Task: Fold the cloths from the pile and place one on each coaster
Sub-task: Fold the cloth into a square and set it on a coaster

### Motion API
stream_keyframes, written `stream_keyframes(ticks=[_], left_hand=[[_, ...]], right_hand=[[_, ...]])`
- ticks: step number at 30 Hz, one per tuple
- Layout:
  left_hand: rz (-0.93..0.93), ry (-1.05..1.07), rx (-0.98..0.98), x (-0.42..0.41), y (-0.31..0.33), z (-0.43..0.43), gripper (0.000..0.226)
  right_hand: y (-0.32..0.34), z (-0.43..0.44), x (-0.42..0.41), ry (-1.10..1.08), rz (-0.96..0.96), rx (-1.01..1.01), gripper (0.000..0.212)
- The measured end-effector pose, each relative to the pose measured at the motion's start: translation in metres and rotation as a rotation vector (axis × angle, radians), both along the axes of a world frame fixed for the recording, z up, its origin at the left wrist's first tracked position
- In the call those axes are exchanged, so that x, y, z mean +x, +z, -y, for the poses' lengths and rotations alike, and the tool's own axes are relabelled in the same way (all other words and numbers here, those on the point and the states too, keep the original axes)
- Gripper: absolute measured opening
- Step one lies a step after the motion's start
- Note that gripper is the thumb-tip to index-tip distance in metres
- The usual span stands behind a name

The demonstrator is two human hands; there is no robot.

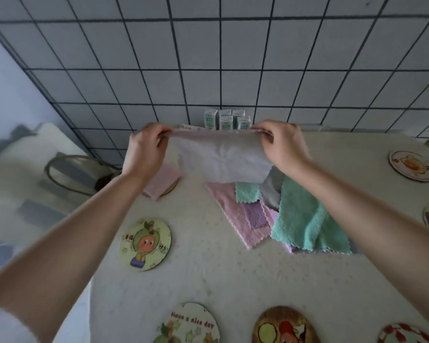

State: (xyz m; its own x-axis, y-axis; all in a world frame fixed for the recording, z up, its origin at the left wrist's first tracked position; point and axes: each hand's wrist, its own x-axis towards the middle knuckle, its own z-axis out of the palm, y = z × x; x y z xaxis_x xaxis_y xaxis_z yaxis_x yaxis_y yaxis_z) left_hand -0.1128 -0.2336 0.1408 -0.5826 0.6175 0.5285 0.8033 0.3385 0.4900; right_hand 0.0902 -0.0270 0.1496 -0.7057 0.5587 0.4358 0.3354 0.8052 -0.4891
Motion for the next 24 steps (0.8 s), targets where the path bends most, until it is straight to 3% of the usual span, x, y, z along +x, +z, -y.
stream_keyframes(ticks=[7,15,24], left_hand=[[-0.046,0.043,-0.095,0.017,-0.055,0.132,0.019],[0.169,-0.042,-0.258,0.101,-0.154,0.231,0.017],[0.338,-0.086,-0.363,0.172,-0.206,0.286,0.011]], right_hand=[[-0.055,0.079,0.010,0.185,0.121,-0.087,0.026],[-0.143,0.157,0.084,0.284,0.415,-0.293,0.028],[-0.202,0.205,0.162,0.351,0.663,-0.345,0.030]])
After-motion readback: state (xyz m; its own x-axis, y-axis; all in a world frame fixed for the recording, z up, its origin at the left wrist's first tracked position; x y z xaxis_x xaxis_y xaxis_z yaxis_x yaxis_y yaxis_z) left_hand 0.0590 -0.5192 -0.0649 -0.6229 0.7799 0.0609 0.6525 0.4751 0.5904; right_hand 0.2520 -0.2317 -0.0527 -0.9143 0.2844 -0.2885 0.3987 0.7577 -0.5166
